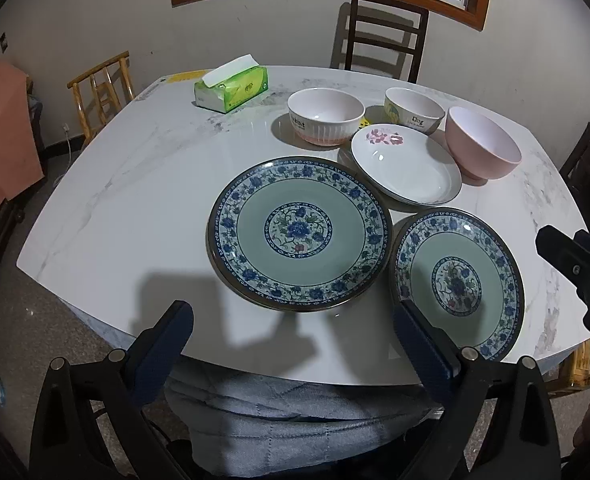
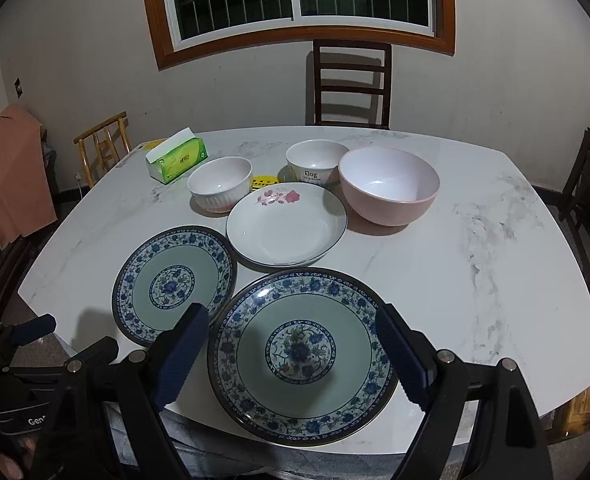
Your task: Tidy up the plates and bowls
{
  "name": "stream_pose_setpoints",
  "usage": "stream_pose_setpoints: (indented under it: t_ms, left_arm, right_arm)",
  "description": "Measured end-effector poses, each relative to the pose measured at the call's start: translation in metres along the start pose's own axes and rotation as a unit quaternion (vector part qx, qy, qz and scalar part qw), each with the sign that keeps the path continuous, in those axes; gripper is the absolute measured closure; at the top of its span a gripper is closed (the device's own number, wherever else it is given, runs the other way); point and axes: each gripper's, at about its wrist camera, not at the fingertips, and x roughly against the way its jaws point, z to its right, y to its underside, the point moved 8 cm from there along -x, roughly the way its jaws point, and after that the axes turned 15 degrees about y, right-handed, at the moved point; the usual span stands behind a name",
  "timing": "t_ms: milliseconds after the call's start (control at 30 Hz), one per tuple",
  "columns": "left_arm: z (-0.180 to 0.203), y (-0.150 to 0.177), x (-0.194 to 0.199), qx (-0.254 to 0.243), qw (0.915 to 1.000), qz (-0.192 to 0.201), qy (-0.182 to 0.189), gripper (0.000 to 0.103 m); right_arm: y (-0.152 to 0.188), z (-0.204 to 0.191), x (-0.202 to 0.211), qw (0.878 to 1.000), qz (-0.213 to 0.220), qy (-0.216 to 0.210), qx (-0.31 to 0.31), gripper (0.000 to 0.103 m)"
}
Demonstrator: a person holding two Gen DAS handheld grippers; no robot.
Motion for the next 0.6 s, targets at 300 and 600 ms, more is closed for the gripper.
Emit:
stream_pose_setpoints:
  t_ms: [300,600]
  left_arm:
    - [0.0004,0.0004,-0.0011,0.000,1.0000,-0.003,-0.002,0.004]
    - [0.0005,0.0017,-0.0016,-0.001,1.0000,-0.006,-0.004,0.004]
  right_arm:
    - [0.0002,-0.0002,0.0006,1.000,-0.001,0.000,0.001,0.016]
    - [0.0041,-0.0019,-0.0009,1.000,-0.004,0.000,0.002,0.016]
